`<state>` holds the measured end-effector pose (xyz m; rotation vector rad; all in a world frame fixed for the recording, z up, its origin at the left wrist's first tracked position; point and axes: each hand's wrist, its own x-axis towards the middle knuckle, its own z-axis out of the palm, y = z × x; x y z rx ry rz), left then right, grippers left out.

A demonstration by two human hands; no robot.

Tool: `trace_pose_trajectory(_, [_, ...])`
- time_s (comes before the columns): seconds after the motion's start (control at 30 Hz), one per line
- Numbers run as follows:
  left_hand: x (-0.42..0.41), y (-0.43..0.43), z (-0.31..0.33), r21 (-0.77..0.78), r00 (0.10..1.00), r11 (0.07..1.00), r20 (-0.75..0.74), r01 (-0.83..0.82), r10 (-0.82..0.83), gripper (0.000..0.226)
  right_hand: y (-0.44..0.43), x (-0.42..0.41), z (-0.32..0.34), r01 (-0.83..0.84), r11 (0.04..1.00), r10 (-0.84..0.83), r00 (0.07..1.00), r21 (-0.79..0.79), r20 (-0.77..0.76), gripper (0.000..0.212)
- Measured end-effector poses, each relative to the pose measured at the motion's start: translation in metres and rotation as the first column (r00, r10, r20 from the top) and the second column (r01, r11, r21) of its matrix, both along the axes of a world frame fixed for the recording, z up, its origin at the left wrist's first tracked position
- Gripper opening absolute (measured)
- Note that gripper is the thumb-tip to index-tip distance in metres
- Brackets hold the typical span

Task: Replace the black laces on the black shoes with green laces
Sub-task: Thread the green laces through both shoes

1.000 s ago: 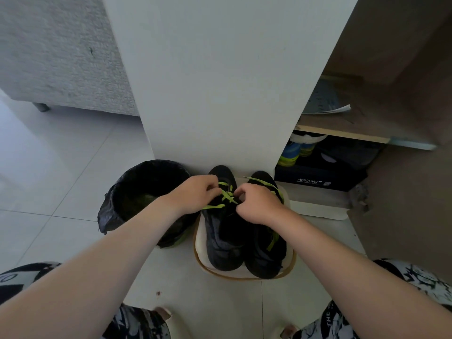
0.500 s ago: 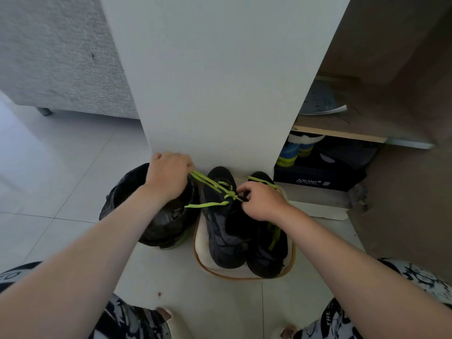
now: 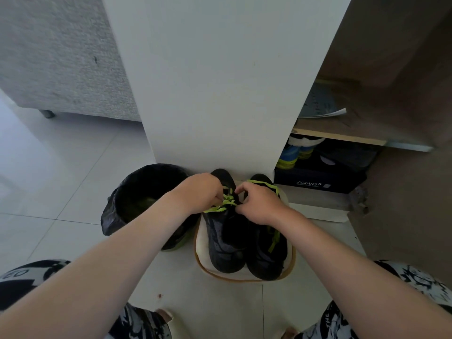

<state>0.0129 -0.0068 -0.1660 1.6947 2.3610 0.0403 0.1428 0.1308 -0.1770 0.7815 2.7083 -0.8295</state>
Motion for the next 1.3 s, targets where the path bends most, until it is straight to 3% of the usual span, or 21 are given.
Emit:
trace_pose_trajectory(0.17, [0.013, -0.001, 0.001, 0.158, 0.985, 0.984, 0.163, -0.087, 0.061, 0.021, -0.002, -0.001, 0.000, -0.006, 1.000, 0.006, 1.000, 0.019, -0.005, 0.052])
trace_pose_trajectory(0.27, [0.025, 0.005, 0.004, 0.070, 0.998, 0.996, -0.034, -0.057, 0.059, 0.022, -0.004, -0.002, 0.002, -0.030, 0.999, 0.030, 1.000, 0.043, -0.004, 0.052])
trace_pose_trajectory(0.4, [0.023, 0.006, 0.005, 0.075, 0.965, 0.995, -0.251, -0.059, 0.076, 0.019, -0.003, -0.001, 0.002, -0.057, 0.997, 0.058, 0.998, 0.056, -0.013, 0.044])
trace_pose_trajectory(0.53, [0.006, -0.004, 0.006, 0.059, 0.901, 0.979, -0.381, -0.198, 0.205, 0.023, 0.002, 0.003, 0.001, -0.070, 0.996, 0.070, 0.998, 0.052, 0.004, 0.038])
trace_pose_trajectory(0.6, [0.002, -0.009, 0.001, 0.054, 0.917, 0.979, -0.344, -0.196, 0.202, 0.020, 0.002, 0.004, 0.001, -0.103, 0.991, 0.102, 0.995, 0.084, 0.011, 0.040])
trace_pose_trajectory(0.63, [0.003, -0.010, -0.002, 0.099, 0.949, 0.974, -0.224, -0.202, 0.219, 0.015, 0.000, 0.004, 0.000, -0.129, 0.985, 0.129, 0.992, 0.111, 0.012, 0.042])
trace_pose_trajectory(0.67, [0.006, -0.009, -0.002, 0.158, 0.963, 0.951, -0.003, -0.266, 0.270, 0.010, -0.002, 0.004, 0.000, -0.148, 0.981, 0.148, 0.989, 0.126, 0.009, 0.043])
trace_pose_trajectory(0.7, [0.010, -0.007, 0.000, 0.188, 0.914, 0.912, 0.255, -0.365, 0.314, 0.011, -0.004, 0.004, 0.000, -0.157, 0.979, 0.158, 0.987, 0.127, 0.003, 0.043])
trace_pose_trajectory(0.73, [0.014, -0.003, 0.001, 0.188, 0.811, 0.862, 0.477, -0.471, 0.338, 0.015, -0.005, 0.003, 0.000, -0.157, 0.980, 0.158, 0.987, 0.120, -0.001, 0.043])
trace_pose_trajectory(0.8, [0.021, 0.004, 0.002, 0.136, 0.599, 0.781, 0.724, -0.610, 0.341, 0.016, -0.003, 0.003, 0.001, -0.154, 0.980, 0.156, 0.988, 0.130, -0.007, 0.038])
trace_pose_trajectory(0.87, [0.021, 0.004, -0.003, 0.064, 0.464, 0.729, 0.808, -0.681, 0.363, 0.018, 0.000, 0.004, 0.002, -0.152, 0.976, 0.155, 0.988, 0.155, -0.003, 0.034])
trace_pose_trajectory(0.93, [0.008, -0.003, -0.007, 0.011, 0.364, 0.612, 0.813, -0.790, 0.455, 0.018, 0.001, 0.006, 0.002, -0.141, 0.980, 0.142, 0.990, 0.144, 0.001, 0.033])
trace_pose_trajectory(1.03, [-0.020, -0.016, -0.002, -0.035, 0.042, 0.187, 0.918, -0.982, 0.395, 0.025, 0.003, 0.006, 0.001, -0.120, 0.985, 0.121, 0.993, 0.124, 0.004, 0.033])
trace_pose_trajectory(1.07, [-0.027, -0.018, 0.002, -0.083, -0.055, 0.090, 0.959, -0.992, 0.279, 0.029, 0.003, 0.006, 0.001, -0.115, 0.986, 0.116, 0.993, 0.121, 0.002, 0.034])
trace_pose_trajectory(1.1, [-0.031, -0.019, 0.006, -0.132, -0.122, 0.061, 0.982, -0.989, 0.144, 0.032, 0.002, 0.005, 0.000, -0.117, 0.986, 0.118, 0.993, 0.119, 0.002, 0.034])
trace_pose_trajectory(1.17, [-0.024, -0.017, 0.014, -0.208, -0.219, 0.154, 0.974, -0.966, -0.056, 0.035, -0.001, 0.004, -0.001, -0.131, 0.985, 0.131, 0.991, 0.116, 0.007, 0.033])
trace_pose_trajectory(1.2, [-0.020, -0.014, 0.015, -0.211, -0.232, 0.229, 0.970, -0.950, -0.068, 0.034, -0.002, 0.002, -0.001, -0.140, 0.983, 0.140, 0.990, 0.115, 0.013, 0.033])
trace_pose_trajectory(1.23, [-0.015, -0.011, 0.017, -0.184, -0.202, 0.294, 0.979, -0.938, -0.032, 0.030, -0.003, 0.001, 0.001, -0.151, 0.982, 0.149, 0.988, 0.114, 0.024, 0.033])
trace_pose_trajectory(1.3, [-0.008, -0.004, 0.016, -0.086, -0.041, 0.406, 0.992, -0.910, 0.118, 0.019, -0.004, -0.001, 0.004, -0.177, 0.978, 0.172, 0.984, 0.108, 0.052, 0.034])
